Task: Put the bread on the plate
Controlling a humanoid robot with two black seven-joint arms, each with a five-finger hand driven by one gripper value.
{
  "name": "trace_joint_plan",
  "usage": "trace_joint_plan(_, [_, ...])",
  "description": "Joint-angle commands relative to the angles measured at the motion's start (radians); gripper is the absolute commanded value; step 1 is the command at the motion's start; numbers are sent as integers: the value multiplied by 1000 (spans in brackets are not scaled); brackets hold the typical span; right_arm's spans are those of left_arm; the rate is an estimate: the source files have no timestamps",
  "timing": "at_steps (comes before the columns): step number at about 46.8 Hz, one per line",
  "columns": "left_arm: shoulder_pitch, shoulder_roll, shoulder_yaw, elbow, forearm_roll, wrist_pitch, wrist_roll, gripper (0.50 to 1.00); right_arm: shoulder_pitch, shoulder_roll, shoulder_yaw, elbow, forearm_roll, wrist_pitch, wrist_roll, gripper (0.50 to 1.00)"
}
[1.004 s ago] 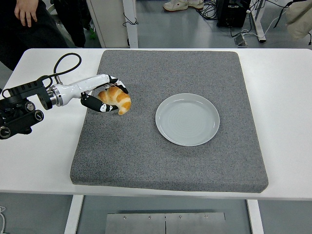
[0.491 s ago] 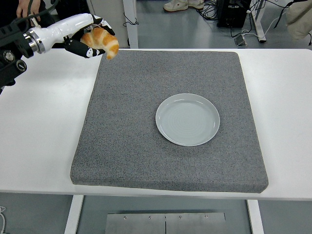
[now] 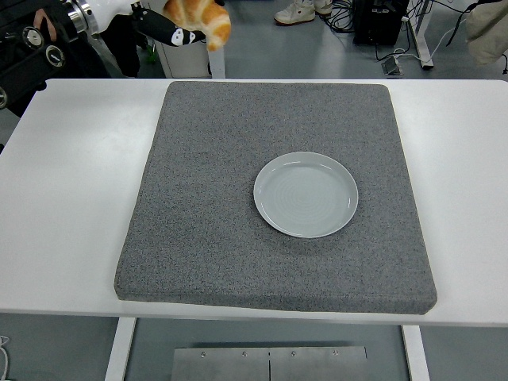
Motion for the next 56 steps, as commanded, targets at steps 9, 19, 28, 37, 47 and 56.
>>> trace_joint_plan(9, [-7, -125, 48, -1, 9, 12, -5, 500, -2, 0, 0, 0, 0, 1, 0, 1000])
trace_joint_plan(19, [54, -264, 170, -1, 23, 216, -64, 500, 0, 0, 0, 0, 0, 0, 0, 1000])
trace_joint_plan(28, [129, -323, 209, -1, 17, 291, -80, 500, -2, 0, 0, 0, 0, 0, 0, 1000])
trace_joint_plan(37, [209, -373, 212, -1, 17, 328, -81, 500, -2, 0, 0, 2, 0, 0, 0, 1000])
trace_joint_plan(47, [258, -439, 213, 37, 15, 346, -81, 500, -2, 0, 0, 2, 0, 0, 0, 1000])
trace_joint_plan(56, [298, -452, 213, 133, 11, 346, -81, 500, -3, 0, 0, 2, 0, 0, 0, 1000])
